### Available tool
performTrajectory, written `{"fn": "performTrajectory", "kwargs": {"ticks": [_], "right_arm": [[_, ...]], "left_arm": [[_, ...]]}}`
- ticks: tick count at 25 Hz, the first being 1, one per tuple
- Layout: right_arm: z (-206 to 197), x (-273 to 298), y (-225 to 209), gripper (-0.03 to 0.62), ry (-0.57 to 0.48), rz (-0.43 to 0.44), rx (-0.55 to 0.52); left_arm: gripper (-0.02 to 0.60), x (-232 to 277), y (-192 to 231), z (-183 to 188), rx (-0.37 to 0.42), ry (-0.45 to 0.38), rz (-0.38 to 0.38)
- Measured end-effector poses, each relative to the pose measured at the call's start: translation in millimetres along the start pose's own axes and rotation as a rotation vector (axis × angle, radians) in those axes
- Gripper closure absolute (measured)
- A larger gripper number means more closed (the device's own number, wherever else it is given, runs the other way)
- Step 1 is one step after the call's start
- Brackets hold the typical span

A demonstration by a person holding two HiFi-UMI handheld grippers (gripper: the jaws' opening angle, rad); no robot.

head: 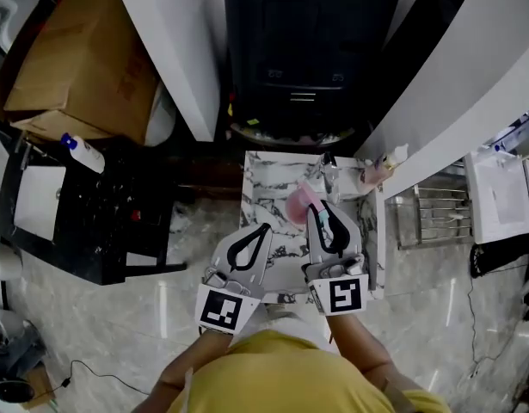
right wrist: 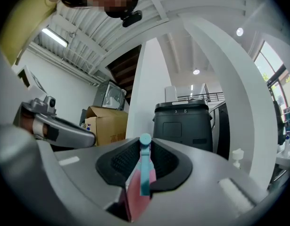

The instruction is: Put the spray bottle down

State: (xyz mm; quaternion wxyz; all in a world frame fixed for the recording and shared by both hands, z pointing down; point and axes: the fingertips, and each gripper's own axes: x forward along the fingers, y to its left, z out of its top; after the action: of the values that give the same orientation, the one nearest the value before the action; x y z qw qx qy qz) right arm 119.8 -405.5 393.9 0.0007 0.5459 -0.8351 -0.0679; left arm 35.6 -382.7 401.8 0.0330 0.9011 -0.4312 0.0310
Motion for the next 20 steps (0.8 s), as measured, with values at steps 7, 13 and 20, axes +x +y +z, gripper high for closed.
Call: {"fn": "performTrajectory", "kwargs": {"ticks": [7,13,20], "right_arm": [[-23.0,51.0,-4.7,0.525,-0.028,-0.021,0.005],[-60.0,79.3,-15.4,0.525,-0.002,-0.051,-0.012],[-99.0,102.0,-20.8,0.525,0.052,-0.079,0.021]], "left_arm": [[0.578,28.4,24.3,-25.6,0.002,0.035,-0.026],[0.578,46.7,43.0,-48.9,-0.027,0.064,-0.028],[0.578,62.2,57.3,-65.5,-0.031,0.085,-0.029]]}}
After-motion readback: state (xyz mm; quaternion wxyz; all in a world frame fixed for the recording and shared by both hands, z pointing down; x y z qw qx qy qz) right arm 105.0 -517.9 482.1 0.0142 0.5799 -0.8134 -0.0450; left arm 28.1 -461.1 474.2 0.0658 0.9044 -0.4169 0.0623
